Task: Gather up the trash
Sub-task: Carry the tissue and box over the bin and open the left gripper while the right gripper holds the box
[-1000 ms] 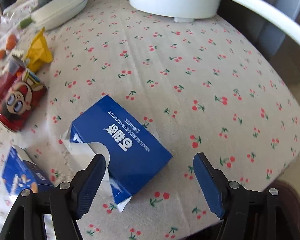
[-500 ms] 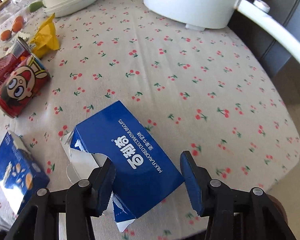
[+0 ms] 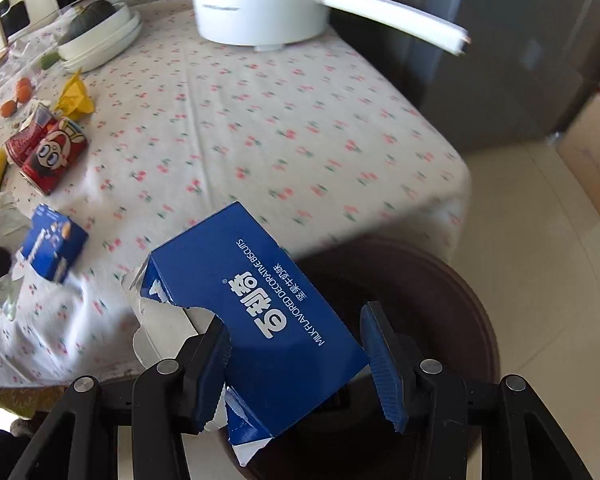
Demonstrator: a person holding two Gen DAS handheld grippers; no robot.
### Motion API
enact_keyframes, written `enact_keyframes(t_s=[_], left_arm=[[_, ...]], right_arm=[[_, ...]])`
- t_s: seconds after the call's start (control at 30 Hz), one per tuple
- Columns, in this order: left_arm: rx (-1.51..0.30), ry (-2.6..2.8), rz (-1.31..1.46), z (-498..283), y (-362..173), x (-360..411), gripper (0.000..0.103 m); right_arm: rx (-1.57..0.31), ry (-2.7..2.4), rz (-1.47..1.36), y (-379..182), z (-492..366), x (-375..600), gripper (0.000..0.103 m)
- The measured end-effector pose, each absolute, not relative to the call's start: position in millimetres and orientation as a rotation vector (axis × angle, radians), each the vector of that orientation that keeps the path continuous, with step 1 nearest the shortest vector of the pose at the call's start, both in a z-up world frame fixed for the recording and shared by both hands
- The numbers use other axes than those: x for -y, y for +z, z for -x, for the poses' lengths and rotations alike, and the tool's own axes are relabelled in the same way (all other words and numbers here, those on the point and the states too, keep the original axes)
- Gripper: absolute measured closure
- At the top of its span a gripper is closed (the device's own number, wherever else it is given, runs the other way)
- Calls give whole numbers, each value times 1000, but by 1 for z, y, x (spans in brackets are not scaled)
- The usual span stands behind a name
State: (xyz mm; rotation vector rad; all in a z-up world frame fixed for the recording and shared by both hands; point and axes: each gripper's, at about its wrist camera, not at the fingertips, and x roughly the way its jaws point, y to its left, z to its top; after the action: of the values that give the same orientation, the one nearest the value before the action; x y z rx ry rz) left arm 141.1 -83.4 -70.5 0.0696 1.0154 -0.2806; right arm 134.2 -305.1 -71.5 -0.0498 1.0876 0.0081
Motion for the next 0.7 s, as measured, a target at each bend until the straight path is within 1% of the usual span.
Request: enact_keyframes(t_s=[0.17, 0.33, 0.57, 0.6, 0.63, 0.67, 0.7], left_arm=[[-1031, -388, -94, -130, -82, 136, 69], [-1042, -480, -135, -124, -98, 187, 69], [-1028, -541, -180, -121, -116, 227, 68], [-1019, -558, -179, -120, -117, 228, 65], [-1010, -583, -170, -120, -118, 230, 60], [-1014, -593, -172, -121, -119, 231, 47], [-1021, -585, -175, -122, -119, 232, 40]], right_arm=[[-1117, -57, -42, -81, -107, 356, 48], [-1123, -99, -34, -86, -88, 389, 48], [-1142, -148, -90, -93, -76, 431, 48], [-1144, -154, -94, -94, -75, 434, 48], [-1147, -158, -96, -95, -76, 436, 48], [-1149, -162, -97, -96, -76, 438, 48], [-1150, -166, -98, -97, -75, 440, 48]])
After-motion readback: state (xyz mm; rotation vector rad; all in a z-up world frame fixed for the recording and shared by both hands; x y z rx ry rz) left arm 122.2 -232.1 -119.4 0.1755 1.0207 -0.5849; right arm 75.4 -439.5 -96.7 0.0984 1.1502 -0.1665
